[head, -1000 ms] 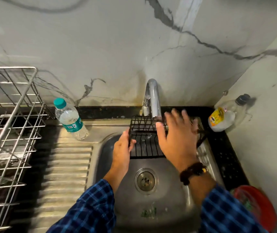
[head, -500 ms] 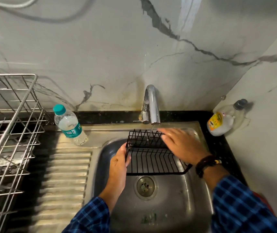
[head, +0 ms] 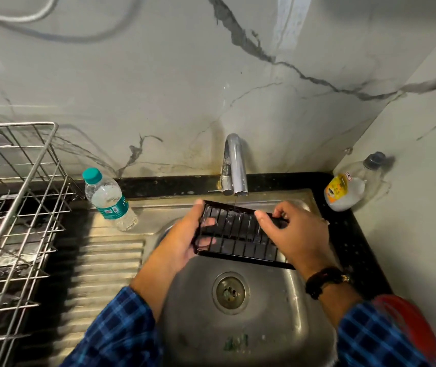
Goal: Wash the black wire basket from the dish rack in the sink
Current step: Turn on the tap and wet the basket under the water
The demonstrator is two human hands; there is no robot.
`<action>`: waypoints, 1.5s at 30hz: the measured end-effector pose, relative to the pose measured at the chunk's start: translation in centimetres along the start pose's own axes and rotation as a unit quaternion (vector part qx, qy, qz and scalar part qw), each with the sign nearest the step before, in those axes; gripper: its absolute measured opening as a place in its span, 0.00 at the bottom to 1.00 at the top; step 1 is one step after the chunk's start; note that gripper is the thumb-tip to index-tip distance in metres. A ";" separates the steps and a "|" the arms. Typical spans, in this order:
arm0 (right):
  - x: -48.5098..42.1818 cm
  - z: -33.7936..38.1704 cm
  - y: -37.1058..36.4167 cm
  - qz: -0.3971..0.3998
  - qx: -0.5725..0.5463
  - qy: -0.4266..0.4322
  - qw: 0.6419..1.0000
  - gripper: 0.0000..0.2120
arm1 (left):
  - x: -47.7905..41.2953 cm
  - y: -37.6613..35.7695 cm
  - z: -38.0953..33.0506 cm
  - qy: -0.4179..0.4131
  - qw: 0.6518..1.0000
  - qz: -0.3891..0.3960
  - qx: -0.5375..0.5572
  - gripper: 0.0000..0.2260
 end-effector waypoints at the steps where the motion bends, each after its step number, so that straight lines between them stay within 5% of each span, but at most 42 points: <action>1: 0.4 0.7 0.3 -0.013 0.014 0.001 1.000 0.25 | 0.0 -0.1 -0.5 0.005 1.000 -0.019 0.021 0.25; 6: 1.1 1.7 -0.2 -0.007 0.075 -0.035 0.997 0.27 | -0.1 -1.1 -2.0 -0.040 0.988 -0.065 0.131 0.21; 11: -1.0 1.6 -1.4 0.093 -0.015 -0.061 0.994 0.36 | 0.5 -1.9 -3.1 -0.125 0.977 -0.062 0.163 0.17; 16: -1.2 3.4 -2.1 0.190 0.007 -0.077 0.979 0.35 | 1.1 -0.8 -3.4 -0.153 0.979 -0.113 0.071 0.19; 19: -1.9 5.7 -3.2 0.215 -0.110 -0.046 0.969 0.32 | 2.3 -1.7 -4.2 -0.197 0.973 -0.114 -0.031 0.14; 23: -1.6 7.2 -6.4 0.254 -0.272 -0.040 0.927 0.28 | 4.4 -5.5 -5.2 -0.318 0.891 -0.087 -0.311 0.14; 28: -0.1 2.9 -8.4 0.123 -0.464 -0.234 0.845 0.15 | 5.4 -8.0 -3.6 -0.335 0.780 -0.197 -0.490 0.18; 30: -0.2 2.9 -8.7 0.155 -0.507 -0.241 0.813 0.12 | 6.0 -7.7 -3.3 -0.349 0.776 -0.211 -0.481 0.19; 34: -0.2 2.7 -9.0 0.200 -0.490 -0.214 0.821 0.19 | 6.0 -5.5 -3.1 -0.374 0.807 -0.221 -0.399 0.22; 37: 0.7 2.8 -9.0 0.237 -0.449 -0.213 0.835 0.25 | 5.7 -4.0 -2.8 -0.300 0.763 -0.321 -0.474 0.26; 40: 0.8 2.3 -8.9 0.182 -0.423 -0.230 0.857 0.25 | 6.5 -3.3 -3.5 -0.292 0.733 -0.381 -0.483 0.21; 43: 0.6 1.8 -9.4 0.143 -0.391 -0.234 0.879 0.19 | 5.4 -4.0 -3.6 -0.294 0.801 -0.293 -0.431 0.18; 45: 0.8 1.5 -10.4 0.148 -0.395 -0.256 0.870 0.13 | 4.0 -4.9 -3.2 -0.268 0.816 -0.261 -0.441 0.20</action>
Point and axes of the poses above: each hand's wrist, its own x-axis away from the middle knuckle, its own y-axis out of the back of the hand, z = x × y, the point moved 9 cm from there along -x, towards the middle knuckle, and after that the axes turned 12 degrees about y, right-handed, at the moved point
